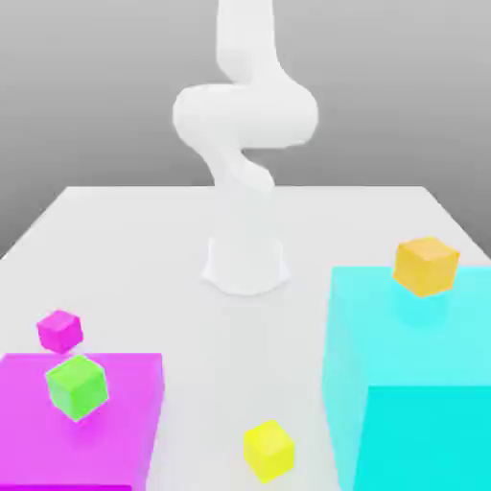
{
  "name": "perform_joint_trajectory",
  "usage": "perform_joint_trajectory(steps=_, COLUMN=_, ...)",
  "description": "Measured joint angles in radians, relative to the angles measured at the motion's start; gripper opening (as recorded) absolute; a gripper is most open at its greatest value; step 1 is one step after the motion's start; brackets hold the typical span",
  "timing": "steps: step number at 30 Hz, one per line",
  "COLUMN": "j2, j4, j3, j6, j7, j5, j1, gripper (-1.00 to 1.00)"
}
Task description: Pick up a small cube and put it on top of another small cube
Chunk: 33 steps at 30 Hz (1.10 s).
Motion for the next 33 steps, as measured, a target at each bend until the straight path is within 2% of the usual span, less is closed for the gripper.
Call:
perform_joint_trajectory(steps=9, j2=0.258, j4=-0.148, j3=-0.025, j6=0.164, j7=0.357, j5=-0.052, j1=-0.27, gripper=0.0)
perform_joint_trajectory(steps=21, j2=0.594, j4=-0.342, j3=-0.142, j6=0.379, j7=0.793, j5=-0.075, j1=-0.554, gripper=0.0)
perform_joint_trajectory(steps=24, j2=0.678, j4=-0.391, j3=-0.184, j6=0.433, j7=0.875, j5=-0.043, j1=-0.624, gripper=0.0)
perform_joint_trajectory(steps=27, j2=0.765, j4=-0.436, j3=-0.205, j6=0.489, j7=0.924, j5=0.029, j1=-0.683, gripper=0.0)
perform_joint_trajectory(steps=29, j2=0.833, j4=-0.437, j3=-0.19, j6=0.539, j7=0.902, j5=0.092, j1=-0.686, gripper=0.0)
perform_joint_trajectory(steps=33, j2=0.976, j4=-0.413, j3=-0.098, j6=0.653, j7=0.846, j5=0.175, j1=-0.759, gripper=0.0)
